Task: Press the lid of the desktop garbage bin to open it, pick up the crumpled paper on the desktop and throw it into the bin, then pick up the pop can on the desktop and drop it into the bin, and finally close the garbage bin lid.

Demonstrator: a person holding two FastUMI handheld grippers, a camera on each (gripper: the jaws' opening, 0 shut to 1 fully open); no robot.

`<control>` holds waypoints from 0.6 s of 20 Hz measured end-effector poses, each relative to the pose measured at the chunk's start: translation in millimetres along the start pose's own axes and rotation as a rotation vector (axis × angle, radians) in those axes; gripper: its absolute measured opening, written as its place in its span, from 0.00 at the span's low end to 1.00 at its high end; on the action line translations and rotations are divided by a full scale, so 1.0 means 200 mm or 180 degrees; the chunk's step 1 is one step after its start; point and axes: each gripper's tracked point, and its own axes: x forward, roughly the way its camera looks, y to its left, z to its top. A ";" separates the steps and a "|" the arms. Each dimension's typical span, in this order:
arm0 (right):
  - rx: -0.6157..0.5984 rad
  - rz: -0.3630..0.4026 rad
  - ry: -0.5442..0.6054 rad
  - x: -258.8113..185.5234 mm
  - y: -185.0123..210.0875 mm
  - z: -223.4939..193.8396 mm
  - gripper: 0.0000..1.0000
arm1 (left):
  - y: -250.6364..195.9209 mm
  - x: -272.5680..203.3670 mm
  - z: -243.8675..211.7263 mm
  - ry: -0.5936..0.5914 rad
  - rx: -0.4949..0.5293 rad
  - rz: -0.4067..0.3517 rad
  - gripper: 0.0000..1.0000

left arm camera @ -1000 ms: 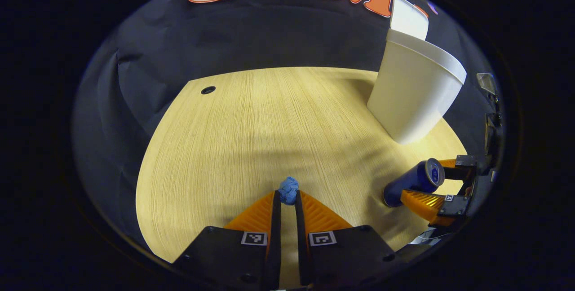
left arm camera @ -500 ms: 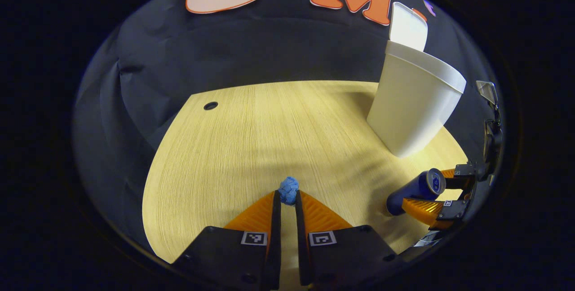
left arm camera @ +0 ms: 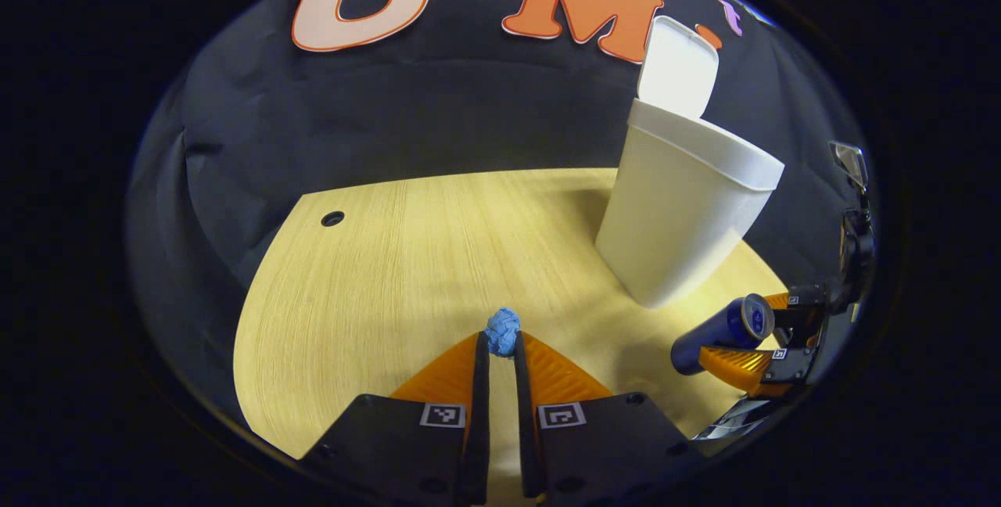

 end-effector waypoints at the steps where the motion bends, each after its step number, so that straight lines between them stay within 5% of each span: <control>1: -0.0009 -0.0001 -0.0034 0.00 0.00 0.00 0.80 | -0.01 0.00 0.02 -0.0048 0.0001 0.0000 0.20; 12: -0.0131 0.0031 -0.0275 0.03 -0.01 -0.02 0.80 | -0.44 -0.07 0.43 -0.0587 -0.0028 -0.0097 0.20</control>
